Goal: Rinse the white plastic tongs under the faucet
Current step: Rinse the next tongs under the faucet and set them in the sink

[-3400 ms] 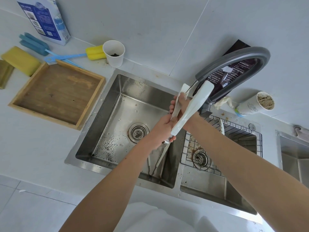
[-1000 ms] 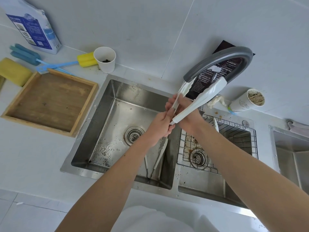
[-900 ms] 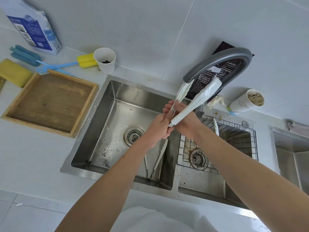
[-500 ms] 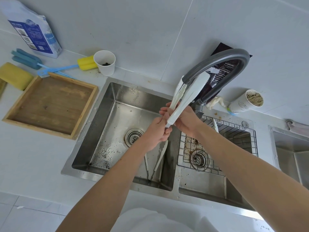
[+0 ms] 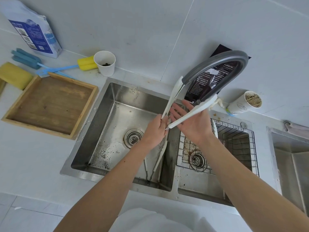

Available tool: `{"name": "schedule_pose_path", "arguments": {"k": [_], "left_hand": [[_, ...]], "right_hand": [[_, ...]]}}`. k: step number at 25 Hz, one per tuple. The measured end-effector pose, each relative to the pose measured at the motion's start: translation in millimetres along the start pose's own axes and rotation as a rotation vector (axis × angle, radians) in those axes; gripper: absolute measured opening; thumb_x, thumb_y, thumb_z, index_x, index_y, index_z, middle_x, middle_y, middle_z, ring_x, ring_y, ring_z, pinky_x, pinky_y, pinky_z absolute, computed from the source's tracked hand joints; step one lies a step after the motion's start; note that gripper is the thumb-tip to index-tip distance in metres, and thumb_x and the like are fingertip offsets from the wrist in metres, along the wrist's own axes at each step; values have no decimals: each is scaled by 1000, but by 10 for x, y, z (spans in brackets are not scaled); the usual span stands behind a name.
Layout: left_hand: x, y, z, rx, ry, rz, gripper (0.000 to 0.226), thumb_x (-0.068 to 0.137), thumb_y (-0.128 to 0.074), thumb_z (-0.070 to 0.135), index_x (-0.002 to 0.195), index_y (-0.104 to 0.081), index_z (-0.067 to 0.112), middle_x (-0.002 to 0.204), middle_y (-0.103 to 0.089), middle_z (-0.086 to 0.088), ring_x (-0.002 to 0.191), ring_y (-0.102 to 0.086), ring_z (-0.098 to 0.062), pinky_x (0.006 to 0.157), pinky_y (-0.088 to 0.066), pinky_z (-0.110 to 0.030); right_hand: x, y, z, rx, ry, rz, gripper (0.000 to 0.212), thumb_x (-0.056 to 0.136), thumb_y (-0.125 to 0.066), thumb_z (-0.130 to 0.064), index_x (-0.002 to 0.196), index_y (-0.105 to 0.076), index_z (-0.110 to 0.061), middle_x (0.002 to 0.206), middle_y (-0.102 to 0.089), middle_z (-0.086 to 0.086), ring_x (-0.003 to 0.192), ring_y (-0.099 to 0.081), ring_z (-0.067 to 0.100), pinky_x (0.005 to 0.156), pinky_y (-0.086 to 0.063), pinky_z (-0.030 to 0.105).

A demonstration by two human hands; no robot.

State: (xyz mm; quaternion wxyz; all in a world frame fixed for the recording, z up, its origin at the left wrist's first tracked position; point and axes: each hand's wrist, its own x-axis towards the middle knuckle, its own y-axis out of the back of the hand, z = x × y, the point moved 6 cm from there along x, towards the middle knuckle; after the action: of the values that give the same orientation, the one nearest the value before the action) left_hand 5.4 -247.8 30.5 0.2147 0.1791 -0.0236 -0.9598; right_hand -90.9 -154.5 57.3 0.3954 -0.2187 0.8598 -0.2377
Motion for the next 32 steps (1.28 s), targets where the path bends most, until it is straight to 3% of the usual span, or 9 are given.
{"name": "schedule_pose_path", "arguments": {"k": [5,7,9,12,14,17,22,27,32], "left_hand": [[8,-9,-13,156,-62,75,20,105,-35,27,99,-43,10,75,-56,-4,70,-63,-26,57,-52,-37],[20,-13,-9,216,-93,86,13,104,-37,23,98,-39,12,80,-58,-7,68,-60,-21,56,-46,-32],[22,-38,13,230,-125,74,12,104,-38,23,97,-38,13,82,-59,-7,66,-57,-16,56,-42,-29],[31,-70,89,161,-127,57,17,105,-36,25,108,-46,12,82,-62,-2,62,-56,-8,56,-42,-23],[44,-84,184,107,-152,45,21,104,-40,26,119,-48,13,89,-65,3,75,-64,-6,66,-51,-22],[99,-102,392,44,-212,26,28,103,-41,37,114,-52,14,95,-68,3,83,-68,-7,78,-57,-29],[239,-140,612,-9,-266,24,28,103,-42,36,114,-54,12,99,-70,1,86,-71,-10,83,-59,-37],[180,-111,653,40,-331,11,37,100,-52,26,133,-51,9,108,-68,2,94,-70,-9,84,-58,-28],[32,22,396,70,-299,64,35,97,-60,23,128,-60,8,114,-70,2,100,-67,-4,92,-53,-21]], "right_hand": [[-199,89,25,123,115,93,79,88,-41,-73,132,-52,-8,126,-65,22,114,-65,39,105,-45,53],[-248,112,13,-5,171,137,59,94,-53,-56,127,-51,-7,125,-66,19,110,-68,34,101,-50,51],[-270,139,6,-243,229,175,33,97,-62,-22,124,-49,-9,118,-65,19,105,-70,33,93,-56,51],[-302,196,-43,-378,278,201,35,95,-60,-1,126,-46,-7,112,-65,24,104,-70,38,86,-59,51],[-339,208,-89,-427,289,196,35,95,-60,0,126,-46,-7,108,-67,21,100,-72,35,83,-60,47],[-381,287,-100,-545,297,206,33,96,-60,-3,126,-46,-9,104,-70,15,95,-74,29,78,-61,41],[-438,371,-125,-489,308,233,40,96,-60,-4,132,-42,-5,111,-68,22,101,-71,36,86,-59,51],[-483,456,-125,-542,315,293,43,96,-61,-4,134,-42,-7,114,-68,21,101,-72,31,88,-57,53],[-523,490,37,-657,292,354,30,97,-59,-9,126,-49,-14,109,-69,13,98,-72,27,86,-60,47]]}}
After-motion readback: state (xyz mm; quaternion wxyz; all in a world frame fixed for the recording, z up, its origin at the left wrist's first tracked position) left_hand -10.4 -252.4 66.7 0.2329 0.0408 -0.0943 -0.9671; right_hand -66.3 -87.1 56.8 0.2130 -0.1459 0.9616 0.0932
